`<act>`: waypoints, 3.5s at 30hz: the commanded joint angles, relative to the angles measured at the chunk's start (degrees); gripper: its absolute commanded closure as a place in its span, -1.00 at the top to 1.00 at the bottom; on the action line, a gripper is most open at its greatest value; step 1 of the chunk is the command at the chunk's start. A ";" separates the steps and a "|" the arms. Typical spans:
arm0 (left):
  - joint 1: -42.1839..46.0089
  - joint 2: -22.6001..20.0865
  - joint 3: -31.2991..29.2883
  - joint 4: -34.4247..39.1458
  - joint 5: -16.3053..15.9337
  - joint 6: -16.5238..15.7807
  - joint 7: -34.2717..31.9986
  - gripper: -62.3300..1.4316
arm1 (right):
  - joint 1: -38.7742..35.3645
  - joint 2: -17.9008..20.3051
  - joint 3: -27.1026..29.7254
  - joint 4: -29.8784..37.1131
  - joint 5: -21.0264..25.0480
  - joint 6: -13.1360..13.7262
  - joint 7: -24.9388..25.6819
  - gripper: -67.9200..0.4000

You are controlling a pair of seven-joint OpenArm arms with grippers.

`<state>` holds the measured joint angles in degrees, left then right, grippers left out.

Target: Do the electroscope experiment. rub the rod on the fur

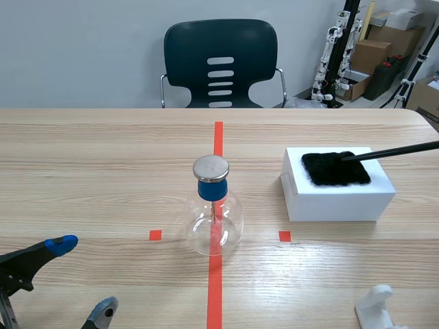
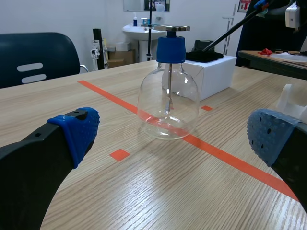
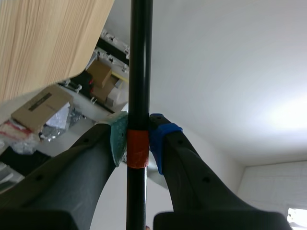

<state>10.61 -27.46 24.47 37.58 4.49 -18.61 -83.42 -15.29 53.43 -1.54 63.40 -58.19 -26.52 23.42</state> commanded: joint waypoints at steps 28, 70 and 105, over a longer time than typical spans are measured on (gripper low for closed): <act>-0.31 0.11 0.04 0.57 -0.37 -0.07 -1.03 1.00 | -6.93 1.27 0.79 4.15 2.08 -0.94 -1.33 -0.95; -0.31 0.11 0.04 0.57 -0.37 -0.07 -1.03 1.00 | -27.23 -9.25 23.47 18.16 35.98 -0.31 24.90 -0.95; -0.31 0.11 0.04 0.57 -0.37 -0.07 -1.03 1.00 | -35.65 -34.38 47.08 34.67 16.61 20.39 46.86 -0.95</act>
<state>10.61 -27.46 24.47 37.58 4.49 -18.61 -83.42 -51.00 17.96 44.80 97.47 -43.00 -5.54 70.24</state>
